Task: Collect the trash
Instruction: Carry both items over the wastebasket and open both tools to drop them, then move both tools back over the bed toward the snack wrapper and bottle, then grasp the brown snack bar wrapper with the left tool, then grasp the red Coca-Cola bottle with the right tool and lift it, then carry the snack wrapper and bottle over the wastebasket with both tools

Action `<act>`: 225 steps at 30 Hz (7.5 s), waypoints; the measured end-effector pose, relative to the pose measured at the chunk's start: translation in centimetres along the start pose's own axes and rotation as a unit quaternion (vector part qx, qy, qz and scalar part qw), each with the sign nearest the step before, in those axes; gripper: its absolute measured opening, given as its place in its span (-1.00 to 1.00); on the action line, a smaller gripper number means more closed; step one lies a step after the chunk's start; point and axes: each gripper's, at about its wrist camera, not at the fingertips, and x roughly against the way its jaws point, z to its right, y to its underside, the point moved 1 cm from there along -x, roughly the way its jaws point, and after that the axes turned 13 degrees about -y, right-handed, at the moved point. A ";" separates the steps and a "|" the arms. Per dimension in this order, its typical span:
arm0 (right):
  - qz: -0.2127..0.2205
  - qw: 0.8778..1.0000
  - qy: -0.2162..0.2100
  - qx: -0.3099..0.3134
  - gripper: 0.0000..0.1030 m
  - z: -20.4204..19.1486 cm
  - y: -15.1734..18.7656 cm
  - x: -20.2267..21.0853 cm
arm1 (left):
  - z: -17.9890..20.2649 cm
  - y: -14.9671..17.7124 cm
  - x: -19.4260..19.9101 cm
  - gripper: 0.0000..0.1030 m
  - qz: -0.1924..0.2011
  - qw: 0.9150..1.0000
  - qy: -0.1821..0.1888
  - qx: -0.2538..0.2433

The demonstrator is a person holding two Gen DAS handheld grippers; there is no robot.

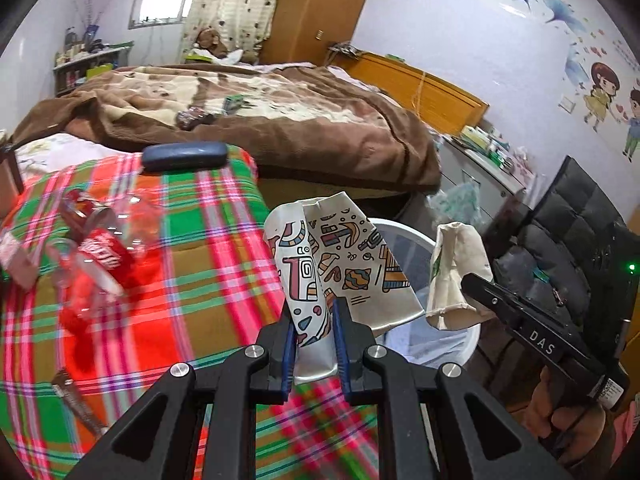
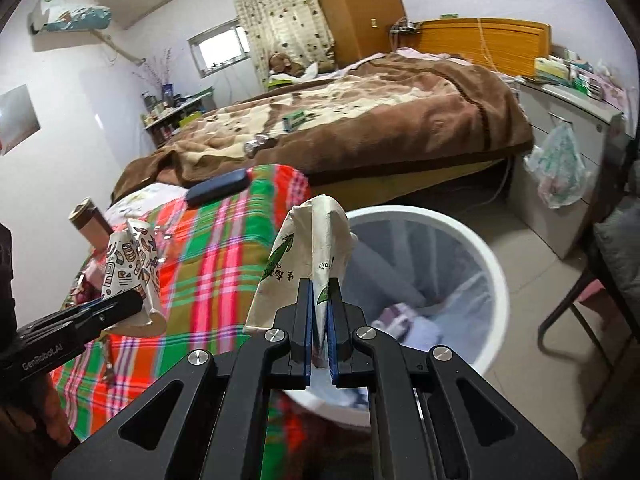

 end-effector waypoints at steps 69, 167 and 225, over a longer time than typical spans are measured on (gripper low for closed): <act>-0.055 0.997 -0.024 0.040 -0.11 -3.0 1.9 -2.8 | -12.3 7.1 2.4 -0.23 -0.030 0.982 -0.148 0.115; -0.183 0.982 -0.006 0.053 0.41 -17.0 1.2 -19.2 | -26.1 6.6 -1.4 -0.53 -0.048 0.976 -0.120 0.178; -0.082 0.996 -0.003 0.026 0.24 -7.7 0.1 -6.1 | -10.7 1.8 1.8 -0.53 0.011 0.997 -0.068 0.046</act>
